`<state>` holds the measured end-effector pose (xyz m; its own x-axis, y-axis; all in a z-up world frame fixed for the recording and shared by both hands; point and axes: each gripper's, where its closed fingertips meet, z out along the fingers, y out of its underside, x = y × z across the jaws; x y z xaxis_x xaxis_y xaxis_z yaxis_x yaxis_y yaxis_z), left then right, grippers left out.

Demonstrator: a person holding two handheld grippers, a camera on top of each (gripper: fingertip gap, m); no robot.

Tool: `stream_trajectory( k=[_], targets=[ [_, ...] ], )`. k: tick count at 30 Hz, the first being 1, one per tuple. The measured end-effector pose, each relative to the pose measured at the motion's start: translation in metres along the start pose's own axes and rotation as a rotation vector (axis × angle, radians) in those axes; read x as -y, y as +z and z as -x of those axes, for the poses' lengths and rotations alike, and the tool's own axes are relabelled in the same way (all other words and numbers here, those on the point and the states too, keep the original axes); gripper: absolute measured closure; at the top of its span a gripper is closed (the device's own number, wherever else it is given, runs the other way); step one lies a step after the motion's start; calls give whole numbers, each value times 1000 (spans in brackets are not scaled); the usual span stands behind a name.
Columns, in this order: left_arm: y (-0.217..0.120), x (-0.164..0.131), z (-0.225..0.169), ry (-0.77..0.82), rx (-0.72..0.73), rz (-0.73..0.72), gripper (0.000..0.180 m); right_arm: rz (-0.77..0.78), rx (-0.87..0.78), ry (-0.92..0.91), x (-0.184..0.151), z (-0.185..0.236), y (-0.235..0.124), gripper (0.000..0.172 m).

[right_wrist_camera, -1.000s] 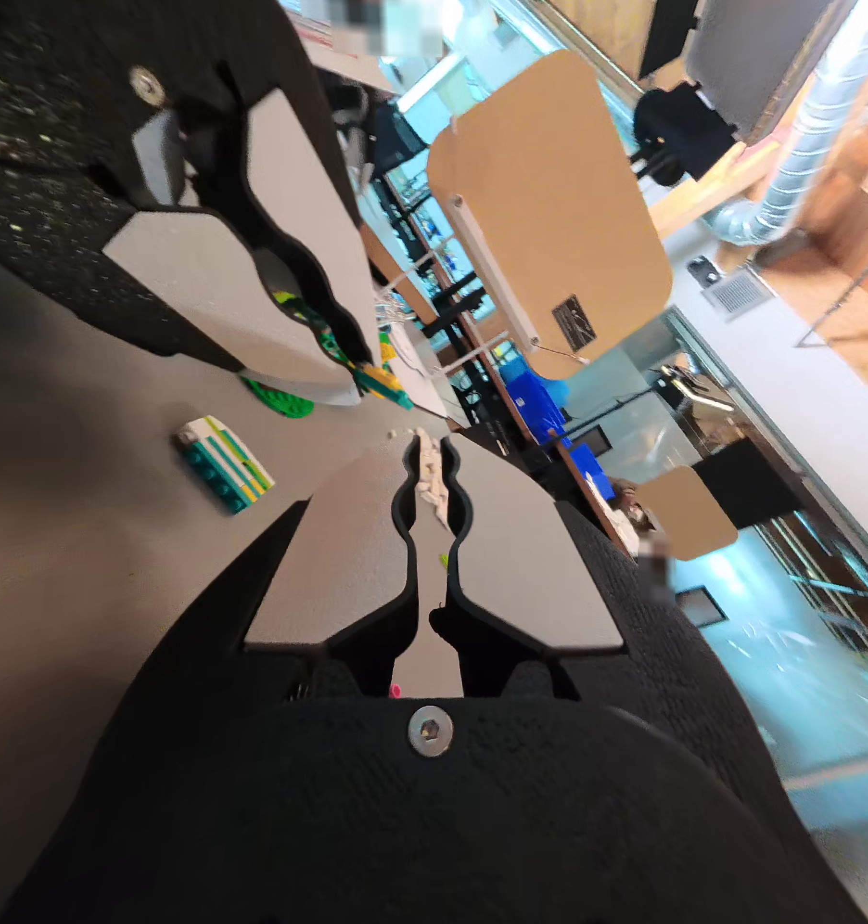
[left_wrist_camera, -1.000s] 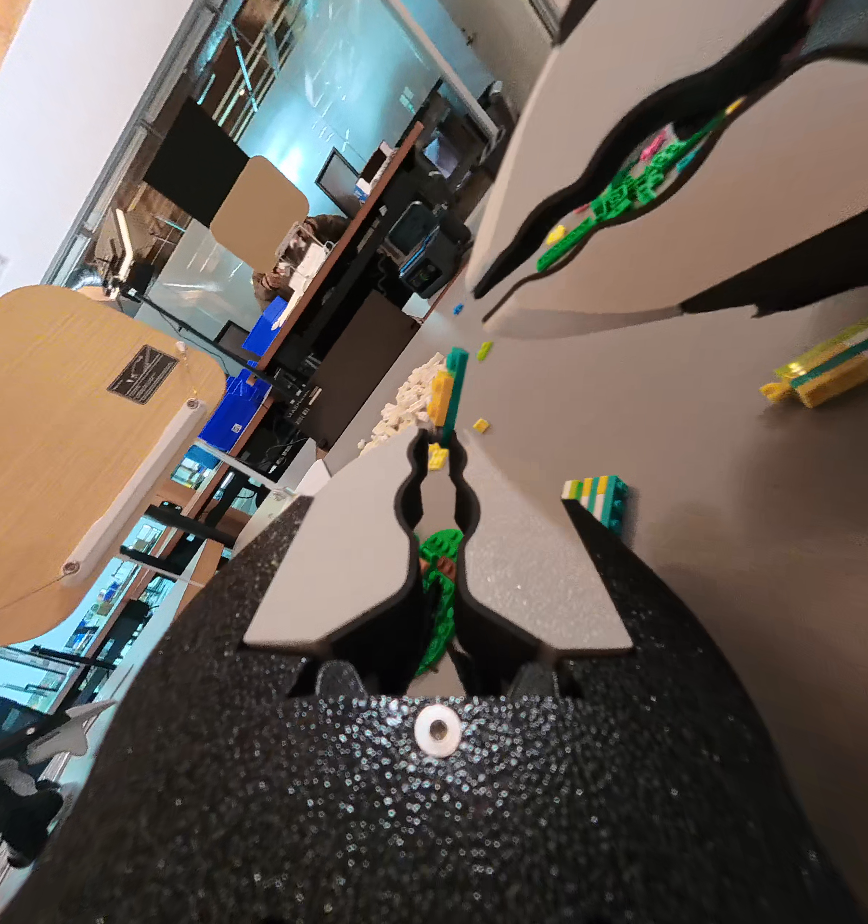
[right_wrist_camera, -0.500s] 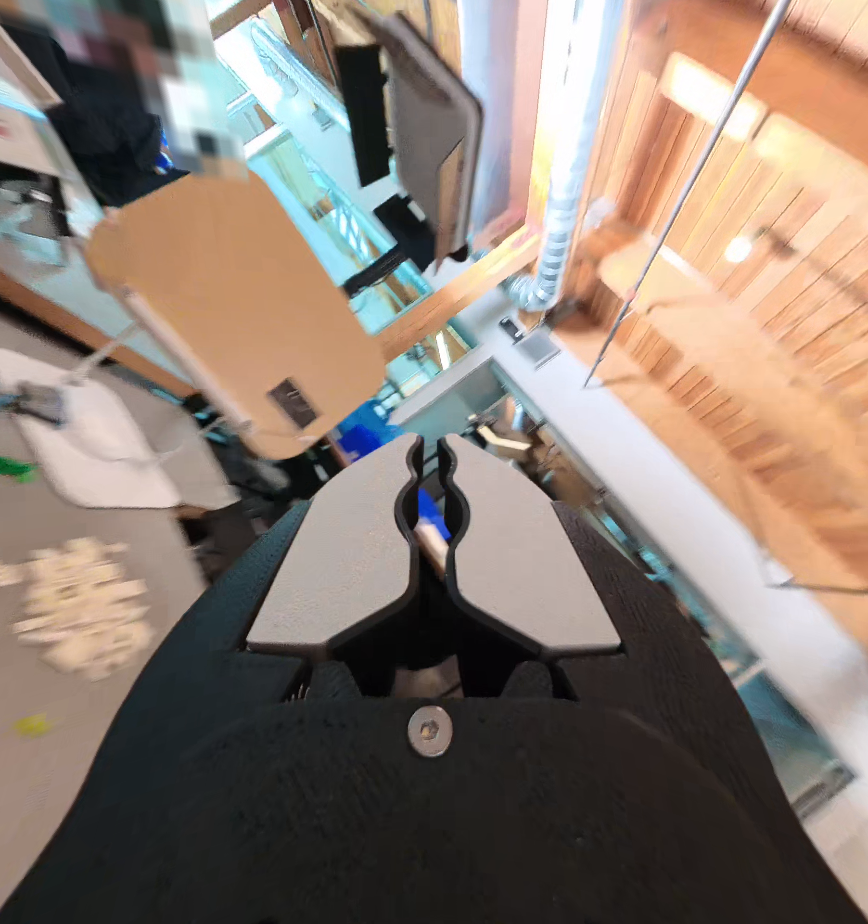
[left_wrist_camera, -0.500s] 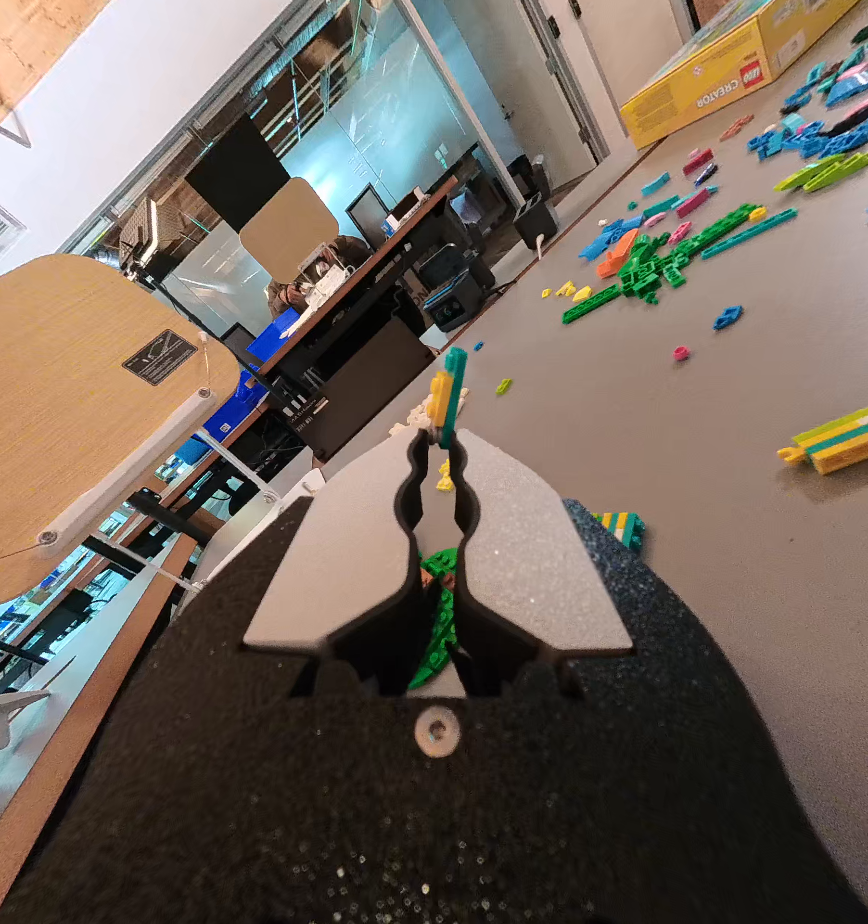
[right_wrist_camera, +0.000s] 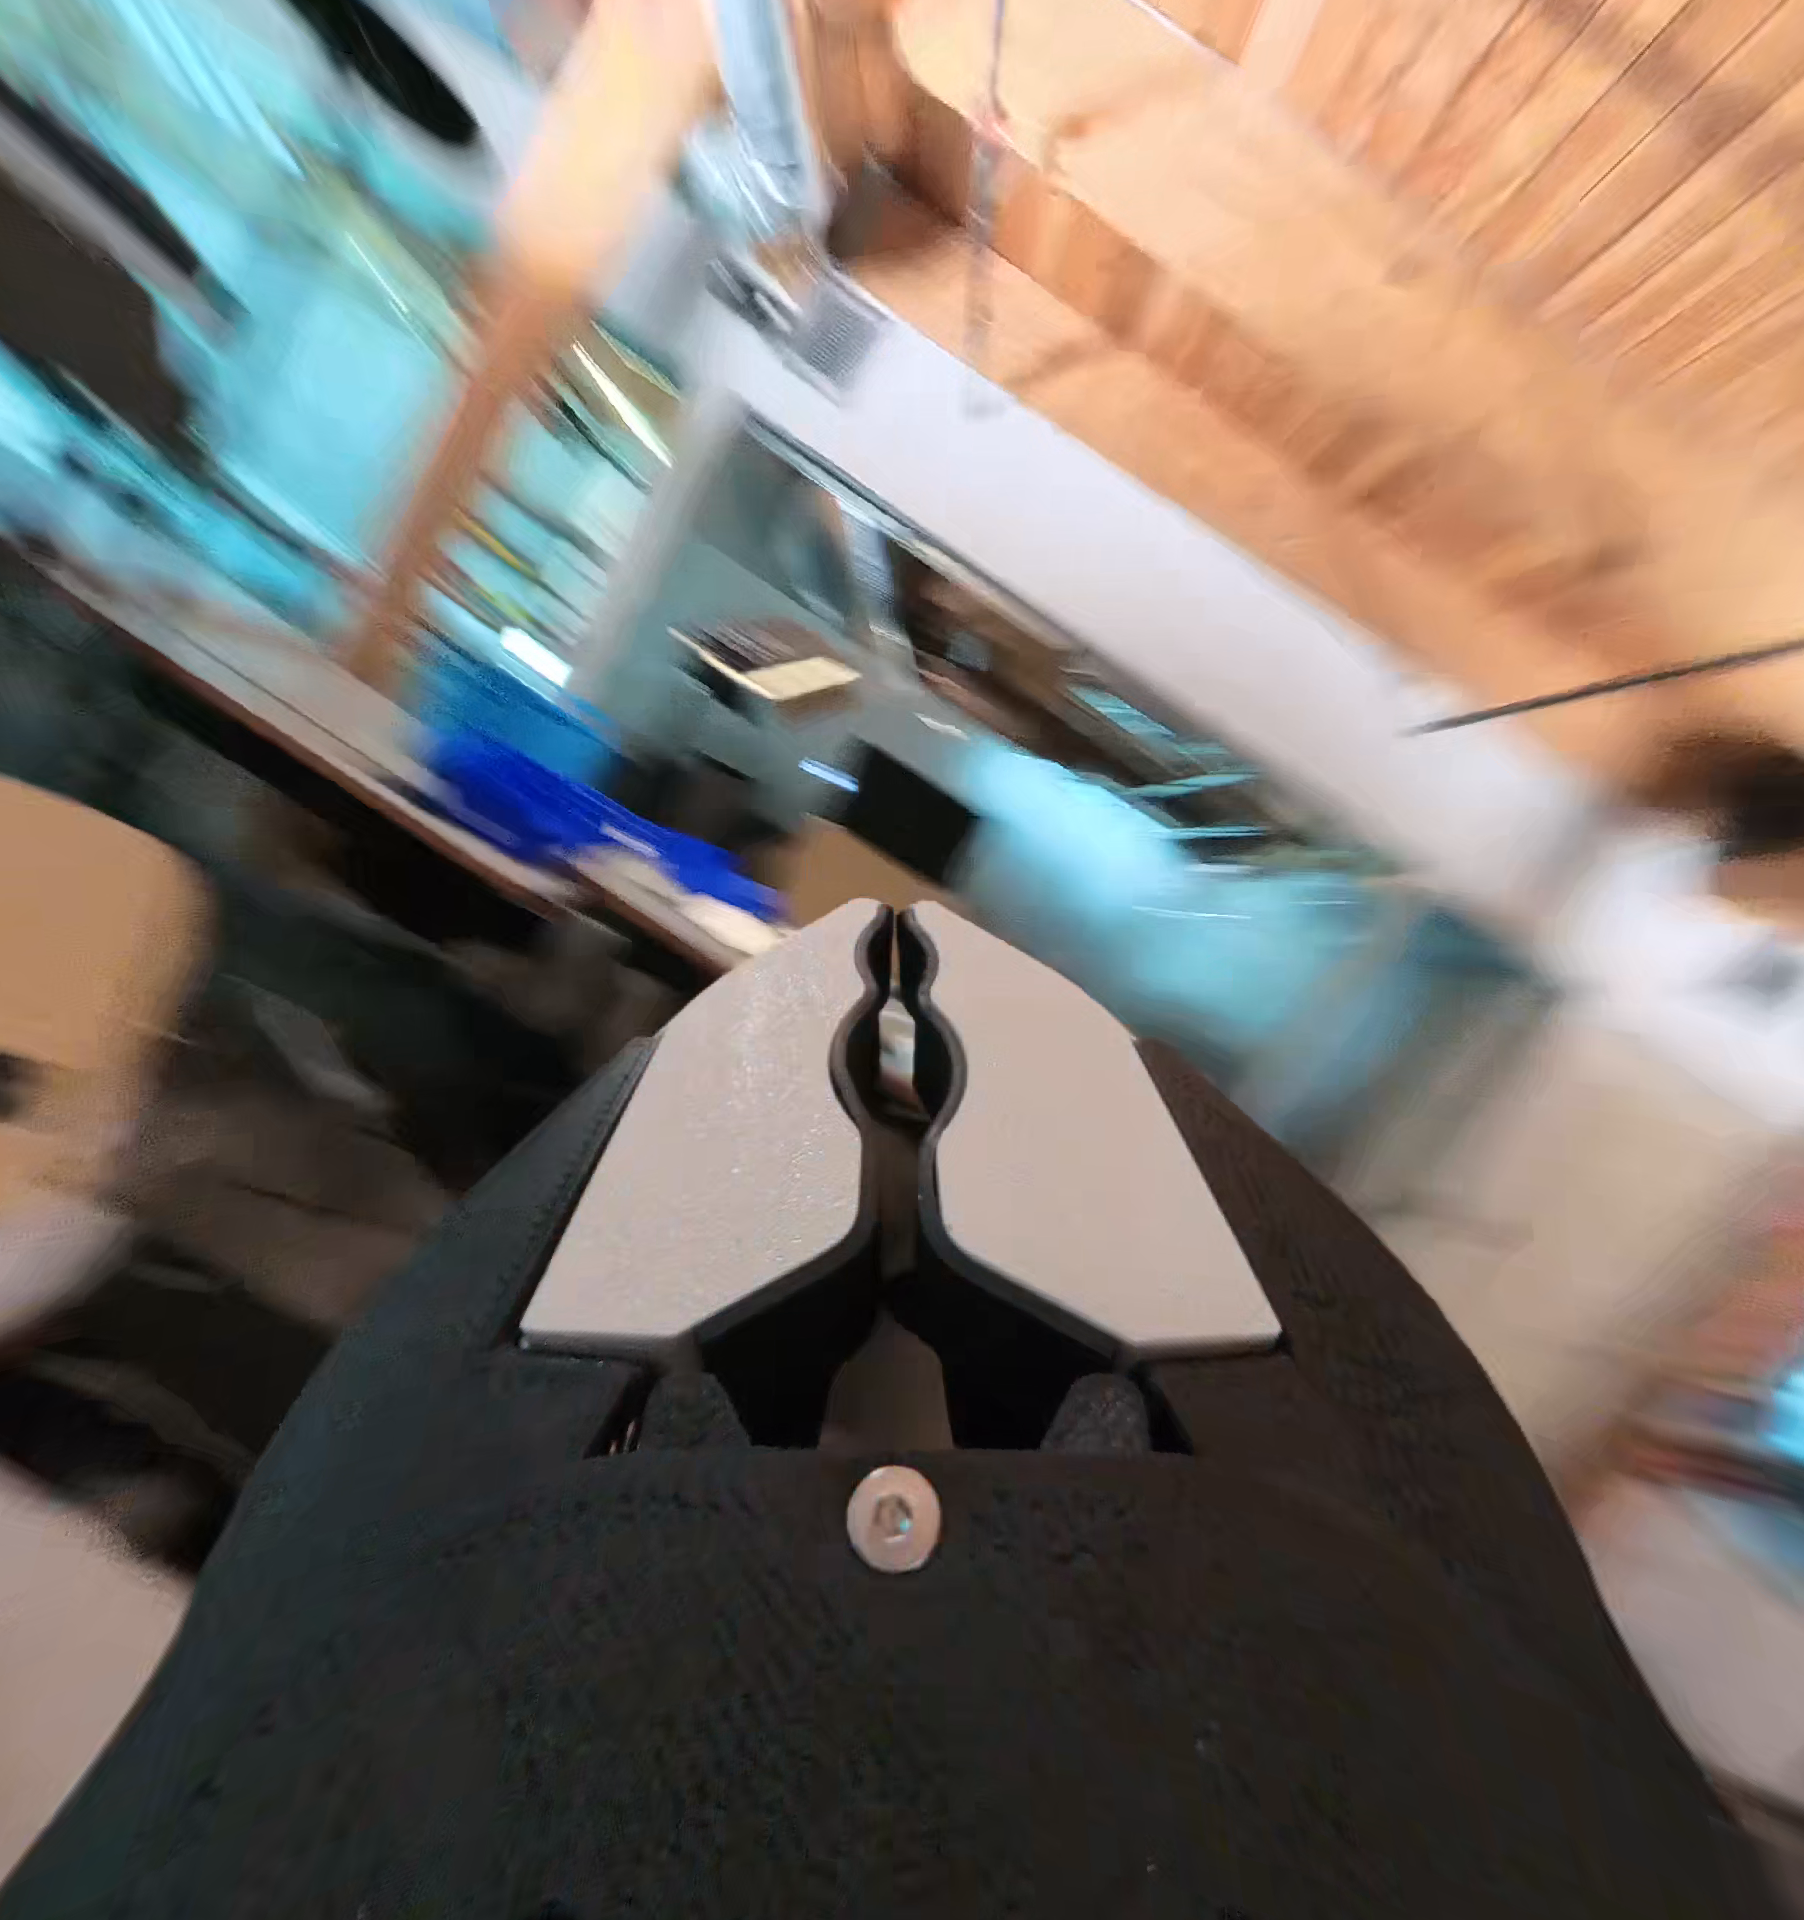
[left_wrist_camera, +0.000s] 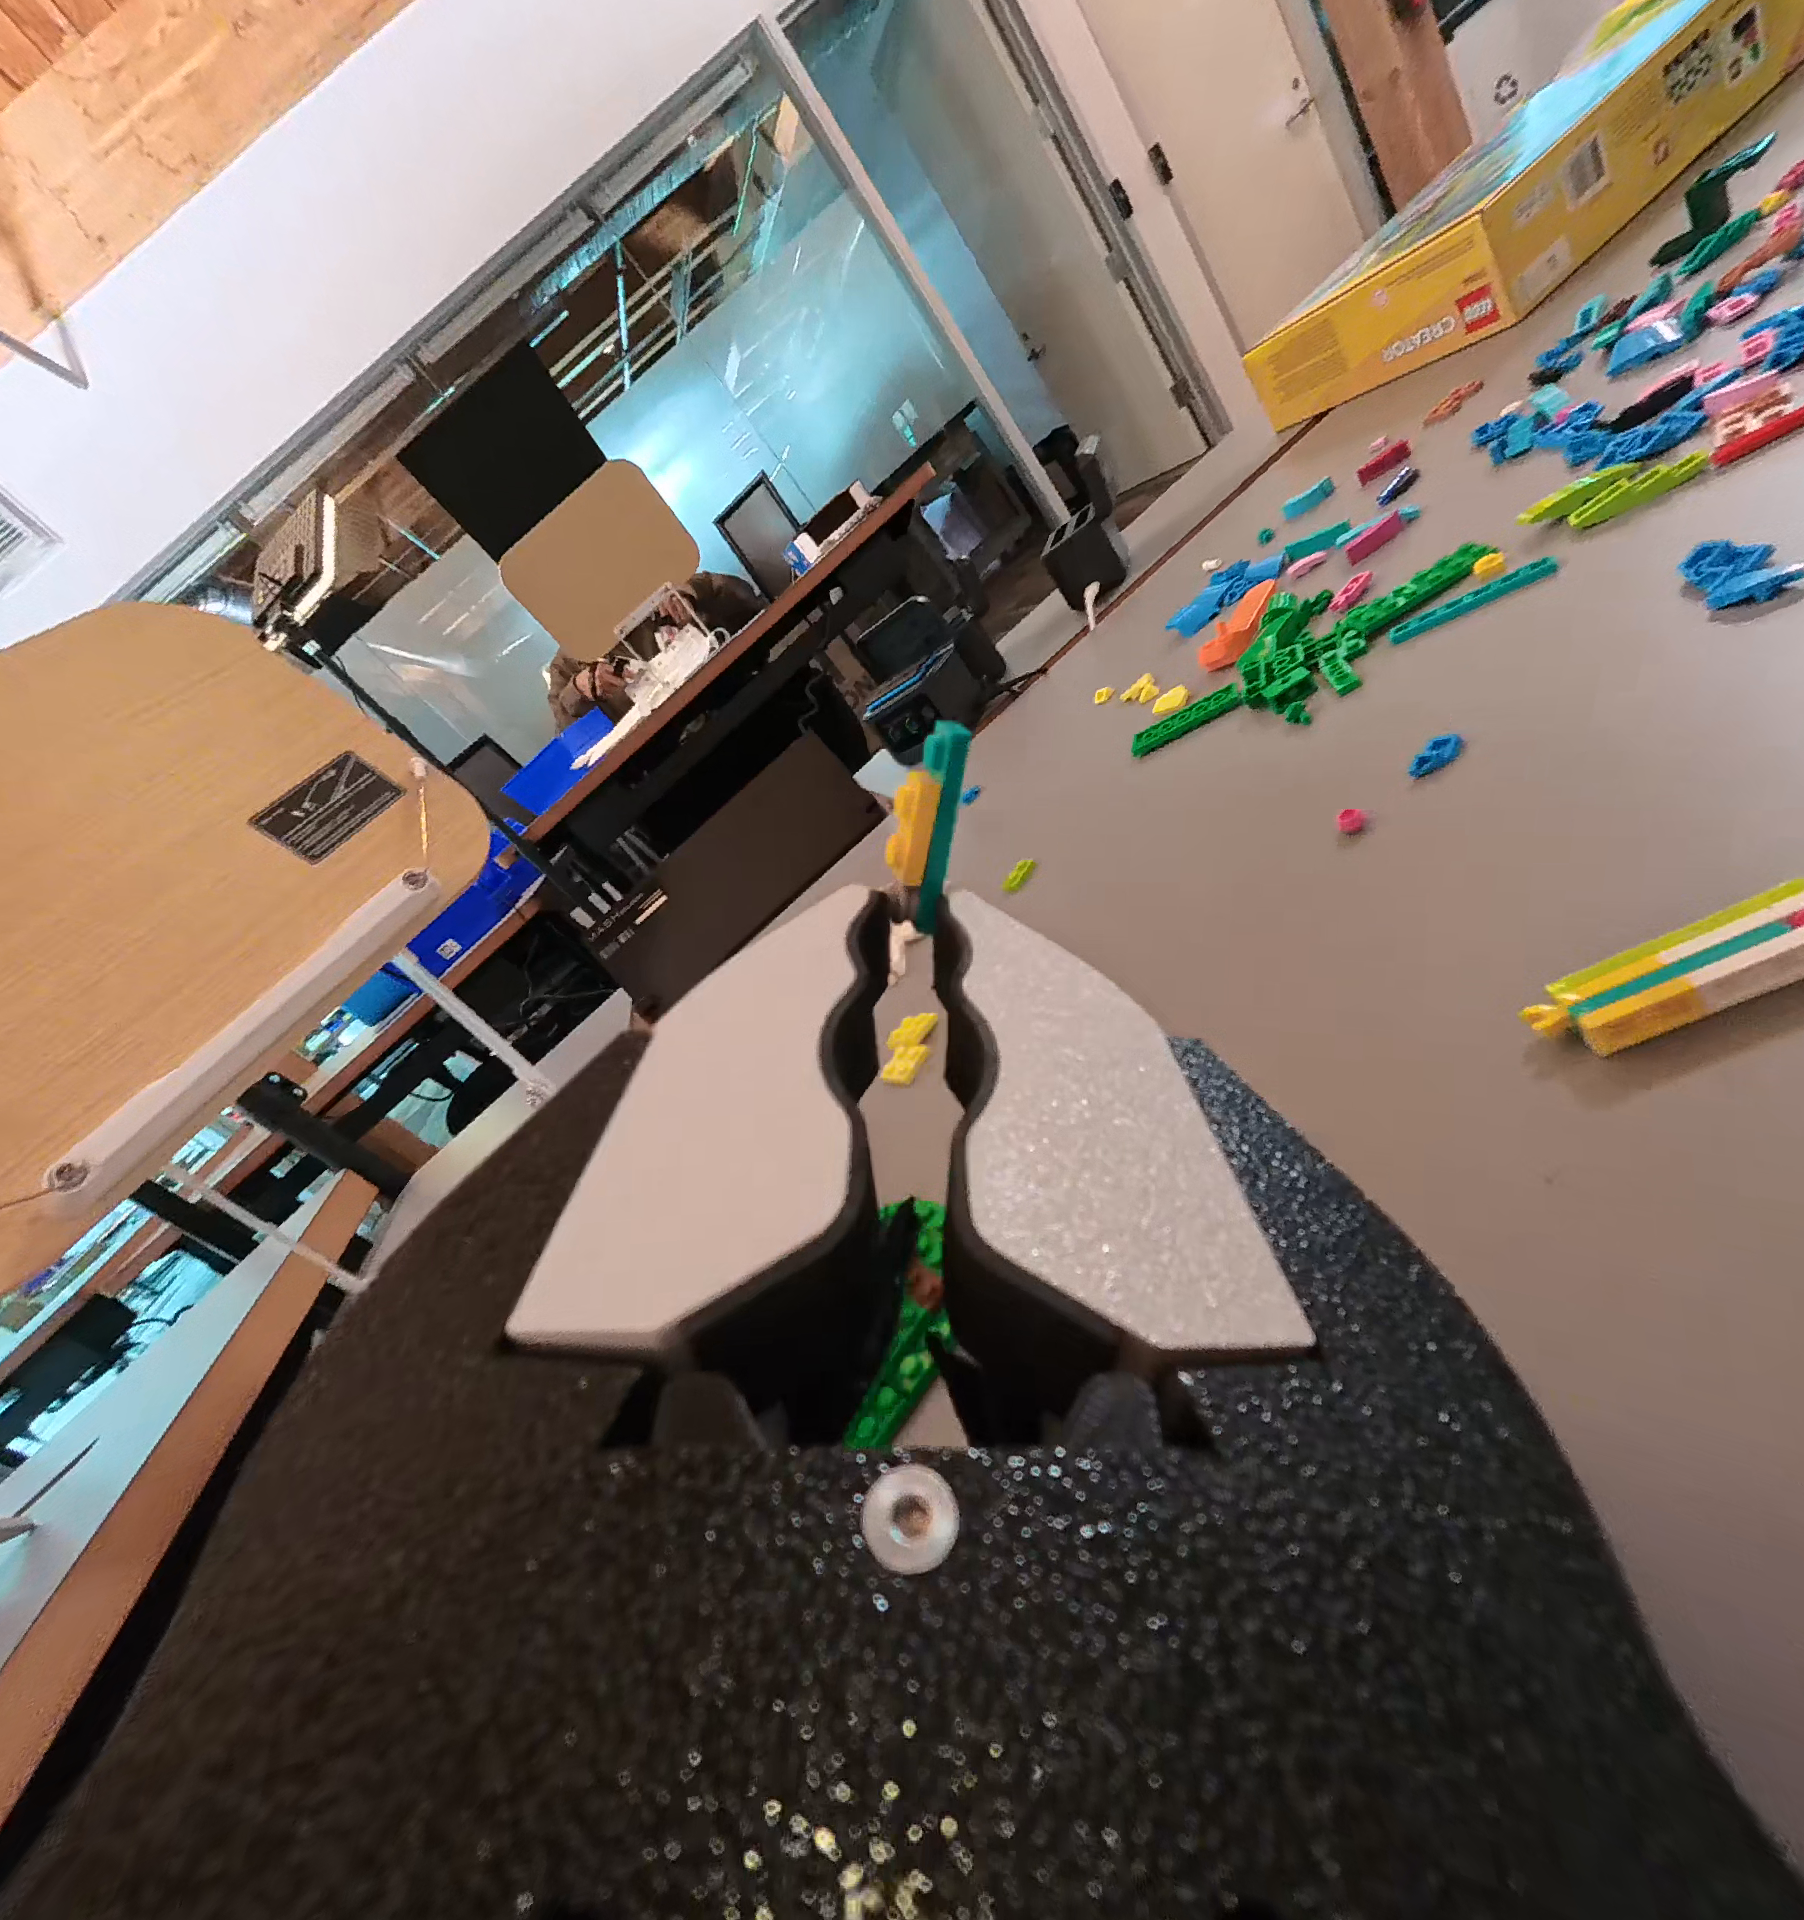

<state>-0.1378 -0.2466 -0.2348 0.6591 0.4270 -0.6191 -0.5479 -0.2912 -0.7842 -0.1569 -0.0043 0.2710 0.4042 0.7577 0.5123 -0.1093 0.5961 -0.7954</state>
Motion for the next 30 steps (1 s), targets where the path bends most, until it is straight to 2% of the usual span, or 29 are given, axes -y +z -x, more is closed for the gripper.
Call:
stream_trajectory(
  k=[2,3,5,7,8,10,12,13,16,19,26,30],
  targets=[
    [-1,2,-3,-21,-20,-16,173,-199,268,311,-7,43,-26,167],
    [-2,4,-2,-48,-31,-30,173,-273,343,367,-16,64,-44,166],
    [-1,5,-4,-132,-81,-44,173,-386,420,345,-47,113,-84,165],
    [-1,8,-5,-211,-124,-65,173,-429,536,292,-85,180,-128,165],
    [-1,9,-5,-241,-142,-78,173,-417,653,250,-105,219,-153,165],
    [0,8,-6,-285,-163,-75,173,-350,919,98,-147,292,-208,151],
    [0,9,-7,-294,-167,-79,173,-335,998,34,-178,330,-247,150],
    [1,9,-8,-292,-167,-82,173,-356,988,36,-187,341,-260,150],
    [2,8,-9,-247,-135,-71,173,-461,814,135,-204,344,-281,155],
    [5,4,-13,-137,-98,-28,173,-408,764,267,-230,347,-288,156],
    [14,12,-36,41,-81,1,173,-253,753,487,-264,344,-277,156],
    [17,14,-48,80,-119,7,172,-264,797,473,-264,350,-284,156]
  ],
)
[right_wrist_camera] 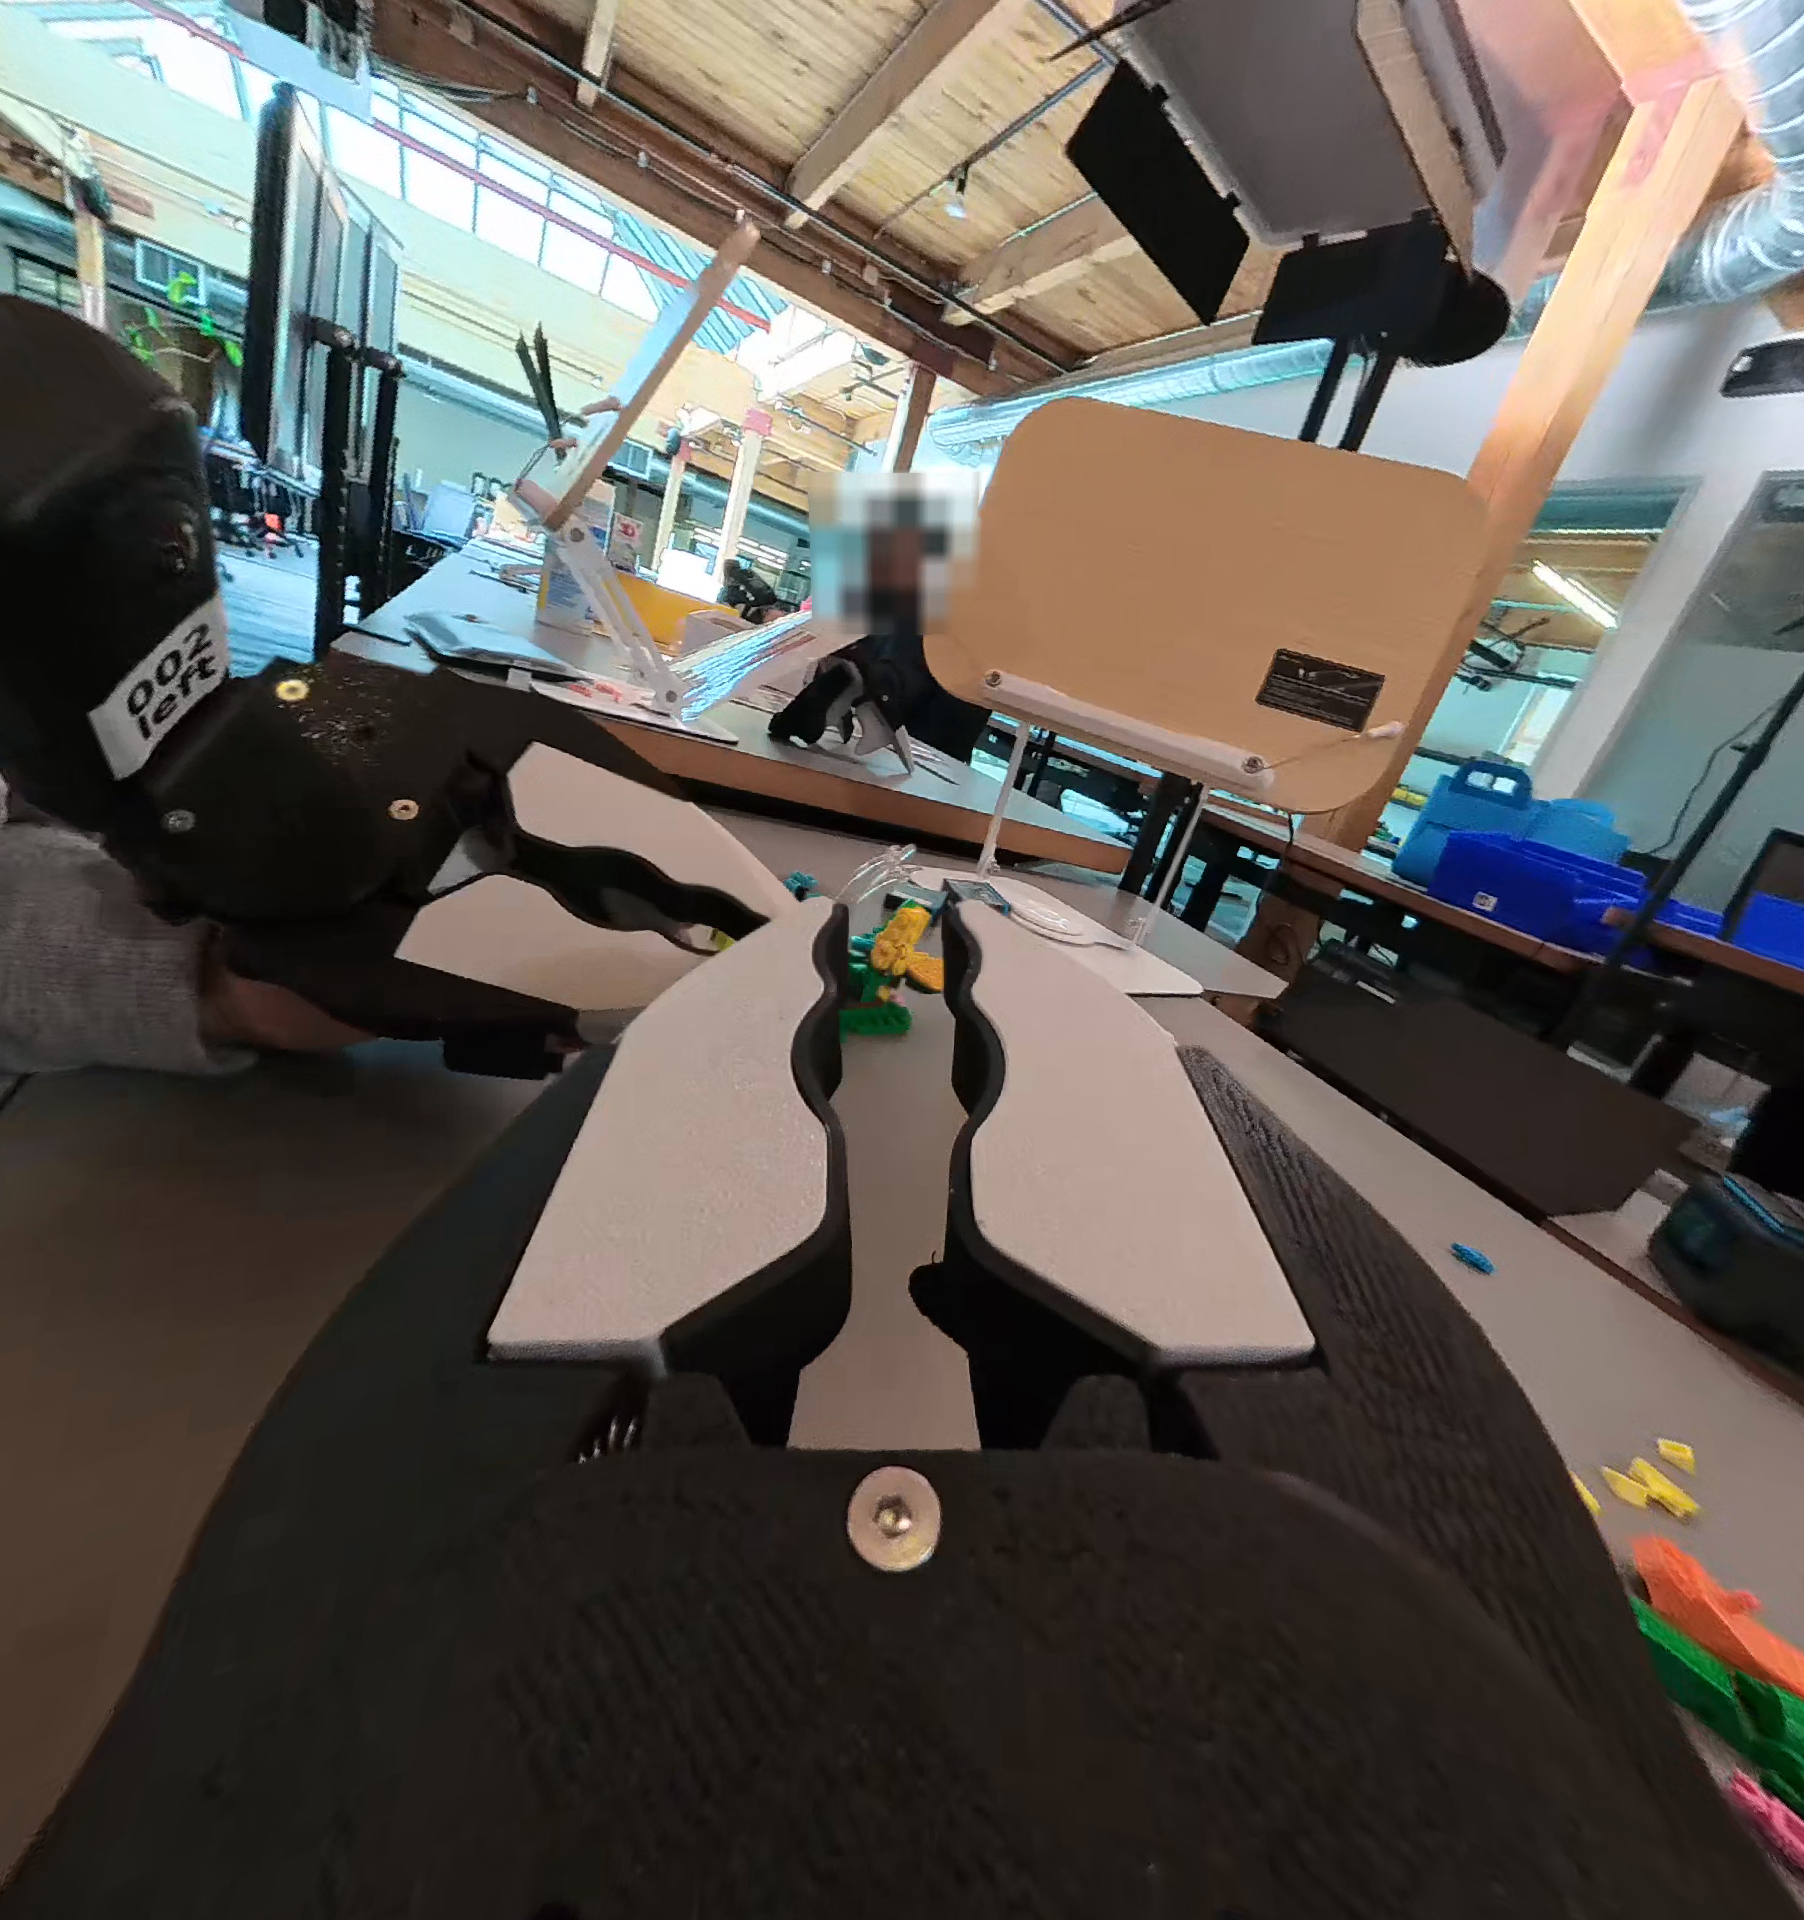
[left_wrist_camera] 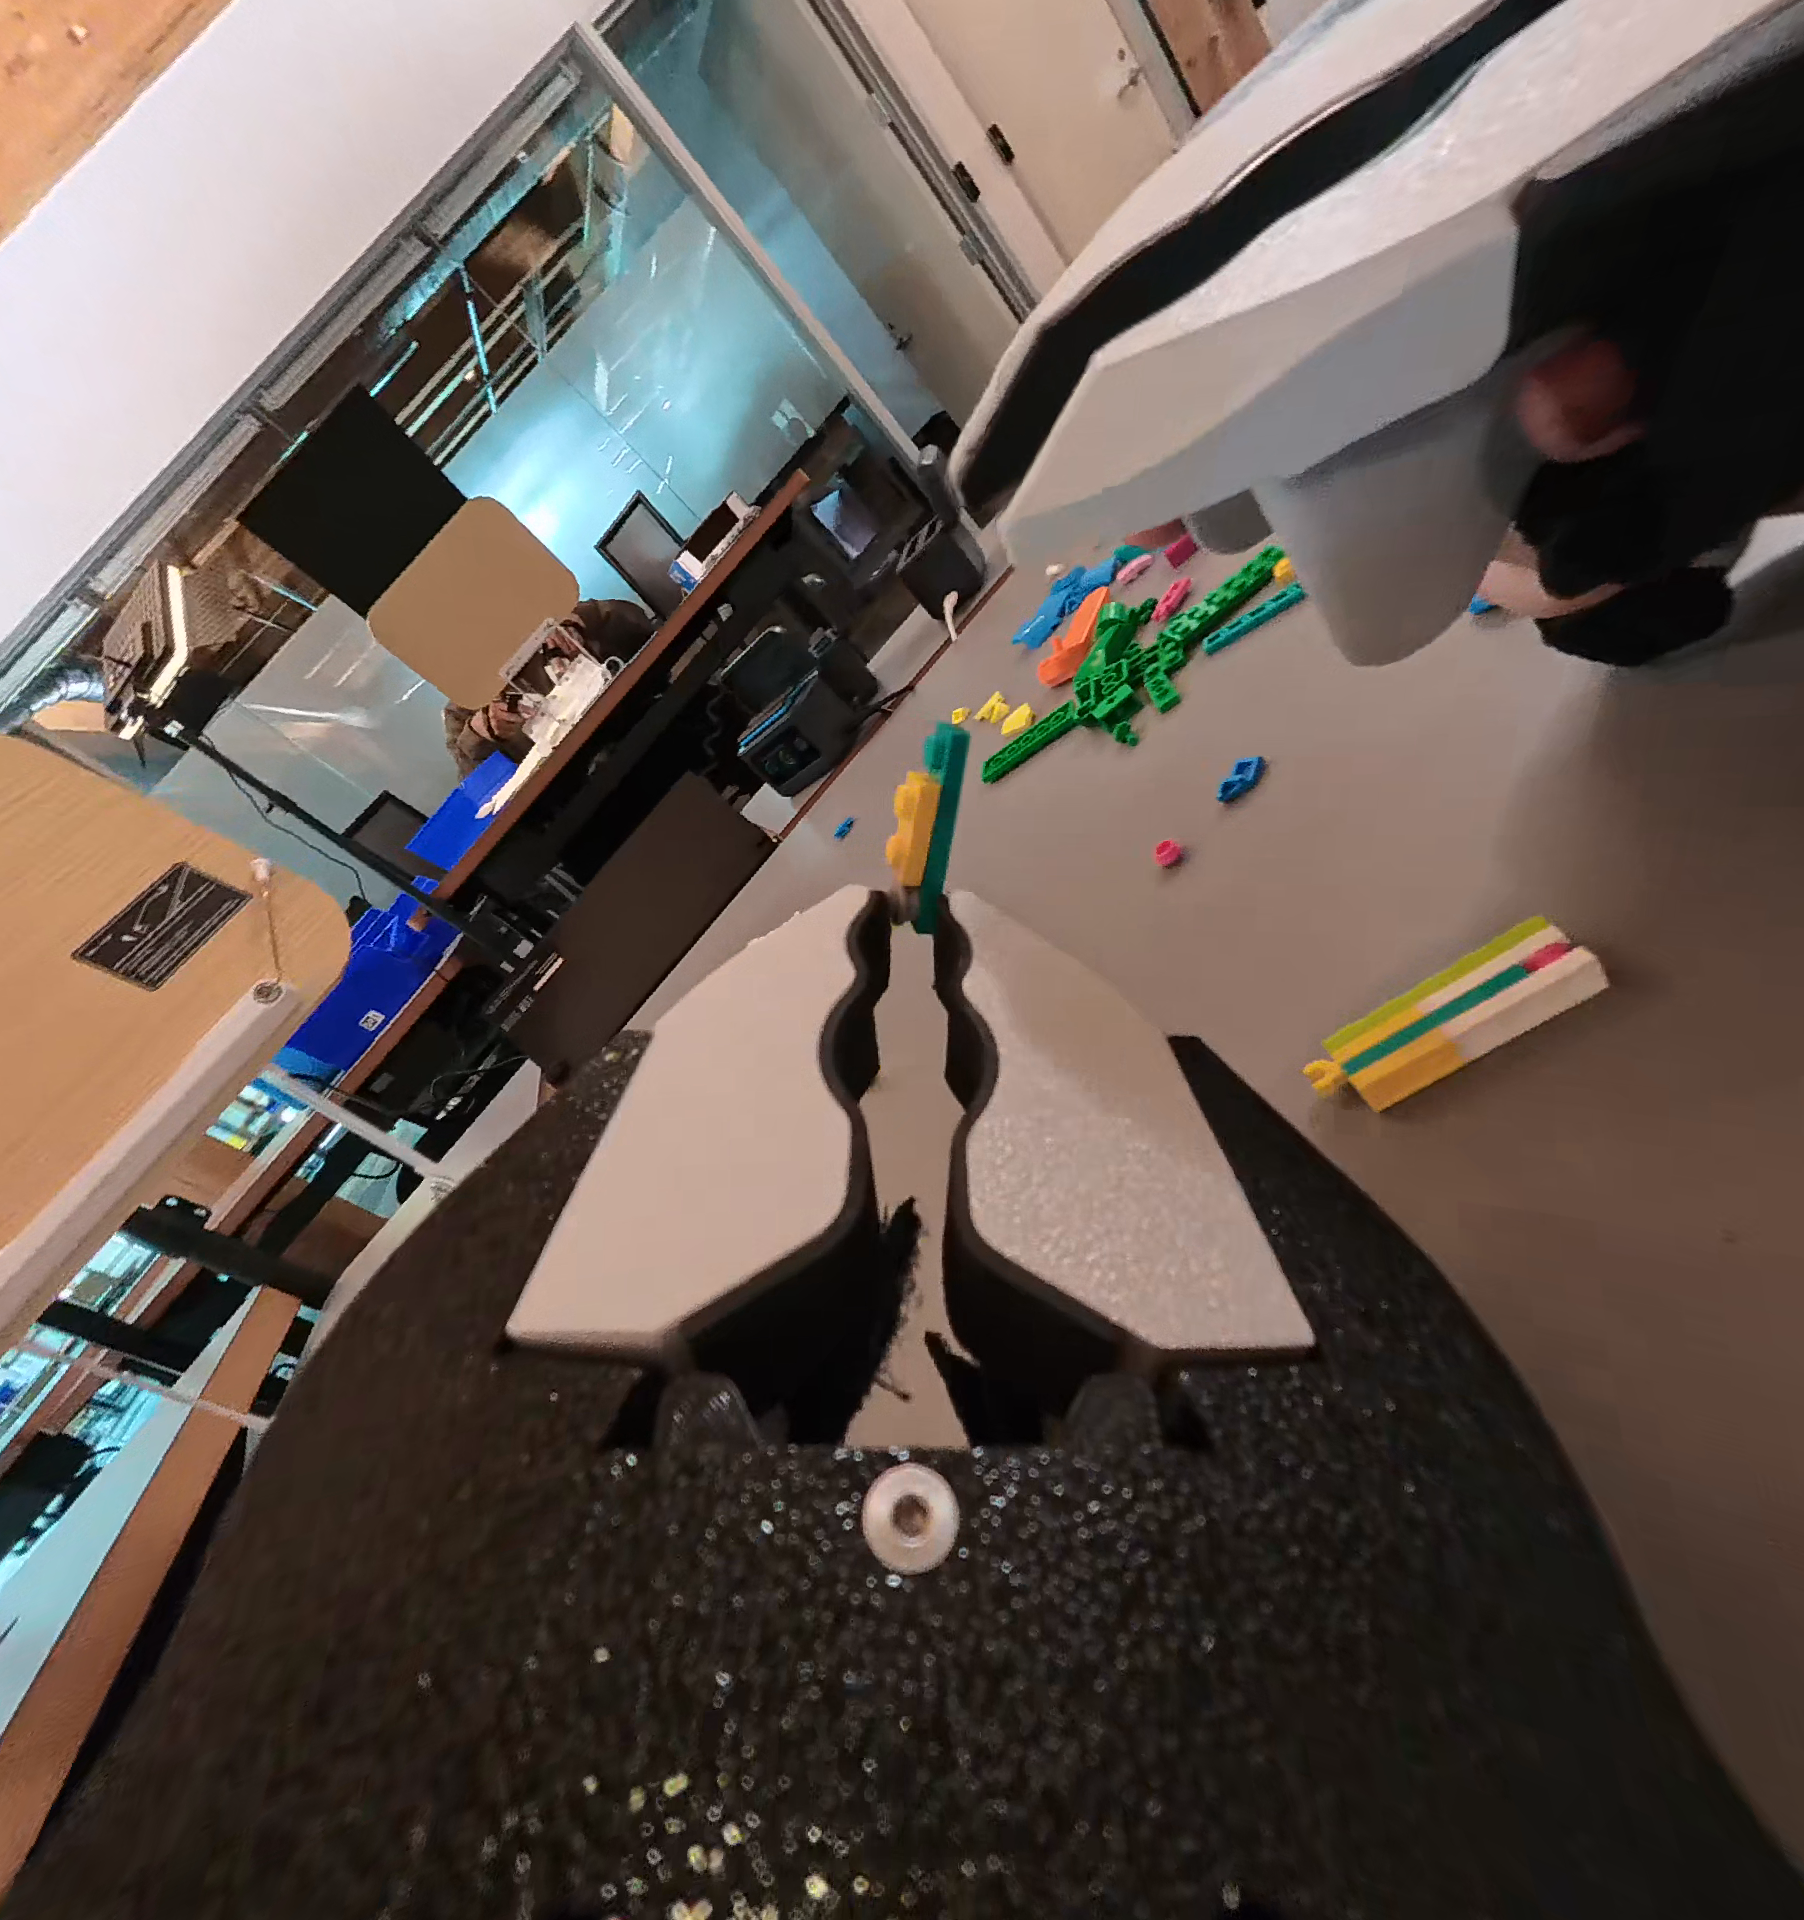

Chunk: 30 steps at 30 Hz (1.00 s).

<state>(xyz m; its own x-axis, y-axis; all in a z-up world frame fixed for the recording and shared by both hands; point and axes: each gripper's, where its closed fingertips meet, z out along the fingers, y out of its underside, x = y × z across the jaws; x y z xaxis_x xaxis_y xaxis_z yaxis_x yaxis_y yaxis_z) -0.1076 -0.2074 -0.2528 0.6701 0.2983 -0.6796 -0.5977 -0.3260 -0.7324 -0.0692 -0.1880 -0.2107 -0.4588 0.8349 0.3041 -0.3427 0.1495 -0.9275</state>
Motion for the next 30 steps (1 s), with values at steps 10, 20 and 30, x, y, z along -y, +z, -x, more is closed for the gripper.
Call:
stream_trajectory(
  k=[10,20,30],
  targets=[
    [1,0,8,64,64,6,172,28,56,-160,-5,18,2,158],
    [-13,19,25,397,324,-22,173,101,237,590,-5,22,6,152],
    [-9,20,16,520,309,-12,173,163,271,1058,-17,17,11,157]
  ],
)
